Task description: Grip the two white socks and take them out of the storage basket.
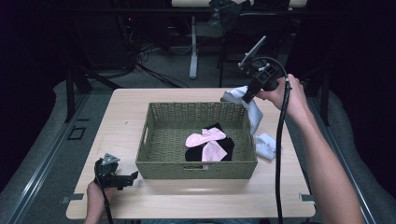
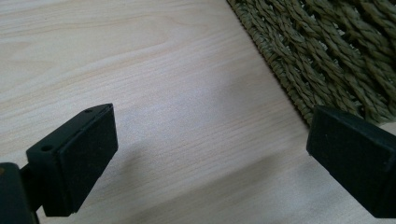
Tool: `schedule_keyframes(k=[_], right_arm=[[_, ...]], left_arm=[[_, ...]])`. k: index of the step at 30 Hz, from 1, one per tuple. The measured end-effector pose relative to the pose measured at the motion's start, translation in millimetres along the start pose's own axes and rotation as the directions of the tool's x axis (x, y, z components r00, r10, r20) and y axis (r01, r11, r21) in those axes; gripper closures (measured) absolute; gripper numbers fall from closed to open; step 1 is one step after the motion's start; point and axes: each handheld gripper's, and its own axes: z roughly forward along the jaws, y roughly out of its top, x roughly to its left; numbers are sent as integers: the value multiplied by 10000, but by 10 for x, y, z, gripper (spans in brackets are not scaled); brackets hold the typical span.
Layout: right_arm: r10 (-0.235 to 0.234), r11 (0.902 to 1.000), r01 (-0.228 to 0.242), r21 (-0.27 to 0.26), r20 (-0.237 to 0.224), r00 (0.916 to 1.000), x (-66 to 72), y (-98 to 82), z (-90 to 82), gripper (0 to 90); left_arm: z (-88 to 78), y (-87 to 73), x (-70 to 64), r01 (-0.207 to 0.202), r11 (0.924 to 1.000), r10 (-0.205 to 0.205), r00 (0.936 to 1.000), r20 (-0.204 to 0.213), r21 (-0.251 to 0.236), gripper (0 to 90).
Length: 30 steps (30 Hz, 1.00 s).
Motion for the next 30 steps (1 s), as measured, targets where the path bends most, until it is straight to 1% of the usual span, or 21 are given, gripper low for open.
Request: schedule_keyframes(k=[1, 2, 7, 8, 9, 10, 12, 15, 16, 17, 18, 20, 21, 22, 23, 24, 27, 28, 29, 30], right_arm=[[80, 10000, -80, -12, -1, 10000, -29, -31, -12, 827], [80, 10000, -80, -12, -1, 10000, -29, -31, -12, 827], [504, 9987, -503, -90, 117, 9987, -193, -206, -37, 827], [677, 9977, -676, -56, 179, 9975, -260, -278, -16, 827], [677, 9977, -676, -56, 179, 9975, -260, -278, -16, 827], [830, 9966, -830, -22, 253, 9962, -331, -352, 12, 826], [911, 9958, -910, -19, 269, 9955, -356, -380, 24, 826], [1358, 9906, -1361, 101, 311, 9903, -490, -532, 121, 826], [1358, 9906, -1361, 101, 311, 9903, -490, -532, 121, 826], [1487, 9886, -1494, 198, 330, 9883, -548, -596, 180, 826], [1487, 9886, -1494, 198, 330, 9883, -548, -596, 180, 826], [1688, 9849, -1697, 338, 291, 9852, -622, -686, 292, 825], [1688, 9849, -1697, 338, 291, 9852, -622, -686, 292, 825], [1772, 9831, -1783, 408, 284, 9838, -649, -719, 344, 825], [1847, 9813, -1860, 492, 301, 9823, -676, -751, 400, 825], [2105, 9760, -2115, 513, 241, 9773, -721, -819, 526, 824], [2345, 9694, -2348, 714, 129, 9720, -786, -915, 736, 824], [2474, 9659, -2475, 764, 109, 9689, -802, -949, 809, 824], [2474, 9659, -2475, 764, 109, 9689, -802, -949, 809, 824], [2454, 9652, -2449, 918, 64, 9694, -826, -980, 887, 823]], left_arm=[[0, 0, 0, 0, 10000, 0, 10000, 0, 0, 20], [0, 0, 0, 7, 10000, -7, 10000, -3, -4, 20], [-1, 0, -1, -1, 10000, 1, 10000, -8, 1, 20], [0, 1, -1, 2, 10000, -2, 10000, -9, 0, 20], [0, 1, -1, 2, 10000, -2, 10000, -9, 0, 20], [0, 1, -1, -1, 10000, 1, 10000, -9, 2, 20], [1, 1, -2, 5, 10000, -5, 10000, -7, -1, 20], [0, 2, -3, -3, 10000, 3, 10000, -23, 14, 20], [0, 3, -3, -1, 10000, 1, 10000, -24, 13, 20], [1, 3, -4, 1, 10000, -1, 10000, -28, 9, 20], [1, 3, -4, 1, 10000, -1, 10000, -28, 9, 20], [0, 3, -4, 15, 10000, -15, 10000, -31, 7, 20], [0, 3, -4, 15, 10000, -15, 10000, -31, 7, 20], [0, 3, -3, 6, 10000, -5, 10000, -32, 10, 20], [1, 2, -2, 0, 10000, 0, 10000, -17, 9, 20], [1, 3, -3, 4, 10000, -4, 10000, -30, 12, 20], [-10, 1, -11, -10, 10000, 9, 10000, -45, -44, 20], [-11, -1, -10, 13, 10000, -13, 10000, -54, -49, 20], [-11, -1, -10, 13, 10000, -13, 10000, -54, -49, 20], [-10, -1, -6, 29, 10000, -29, 10000, -44, -28, 20]])
